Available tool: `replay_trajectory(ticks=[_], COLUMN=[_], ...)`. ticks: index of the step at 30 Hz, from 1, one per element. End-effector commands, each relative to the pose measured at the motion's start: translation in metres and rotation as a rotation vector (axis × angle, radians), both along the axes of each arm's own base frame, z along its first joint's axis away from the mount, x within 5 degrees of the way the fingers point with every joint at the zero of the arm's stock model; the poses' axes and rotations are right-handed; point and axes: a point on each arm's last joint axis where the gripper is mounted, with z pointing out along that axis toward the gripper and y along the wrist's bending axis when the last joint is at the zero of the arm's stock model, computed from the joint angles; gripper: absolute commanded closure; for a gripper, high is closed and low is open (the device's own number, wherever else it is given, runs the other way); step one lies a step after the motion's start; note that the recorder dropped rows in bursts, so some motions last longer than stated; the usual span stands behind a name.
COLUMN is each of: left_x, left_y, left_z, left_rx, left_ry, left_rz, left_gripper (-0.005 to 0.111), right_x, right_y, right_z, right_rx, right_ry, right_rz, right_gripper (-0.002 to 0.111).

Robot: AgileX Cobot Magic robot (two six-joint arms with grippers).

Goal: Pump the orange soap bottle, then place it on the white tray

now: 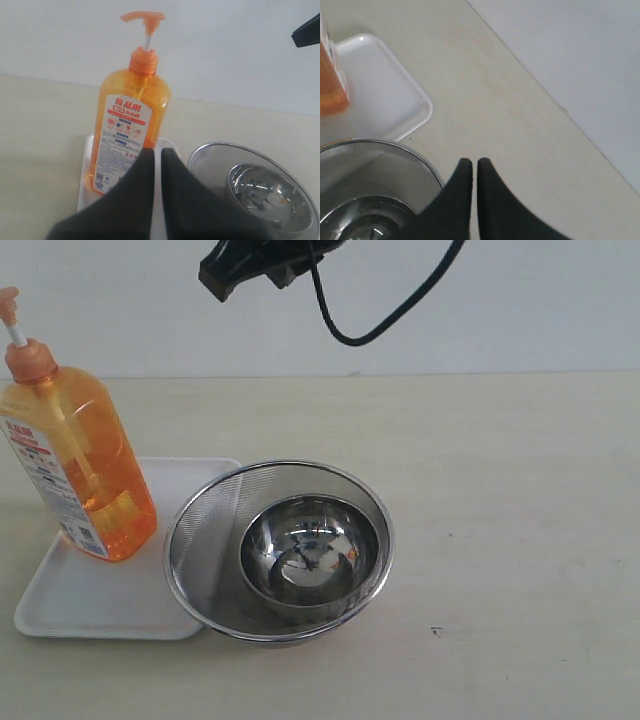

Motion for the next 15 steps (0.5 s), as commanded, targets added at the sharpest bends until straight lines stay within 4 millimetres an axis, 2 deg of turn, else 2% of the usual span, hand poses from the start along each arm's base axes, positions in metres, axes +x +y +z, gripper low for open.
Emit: replay_trajectory(ticks=[1,7,15], left_x=[0.0,0.0,0.0], left_y=[-0.001,-0.001,0.0], left_z=[0.0,0.0,0.0], left_rx=[-0.004,-0.004,-0.002], left_ry=[-0.01,-0.01,-0.012], left_rz=[-0.002,-0.002,-0.001], left_gripper=[0.102,0.102,0.102], right_x=[-0.001,-0.001,-0.01], right_y=[-0.003,-0.011,-0.034], right_z=[0.001,0.01,0.034], right_rx=[0.007,0.029,0.072], right_ry=[-0.014,-0.041,-0.084], right_rz=[0.002,-0.02,-0.045], right_gripper=[0.108,0.108,0.108])
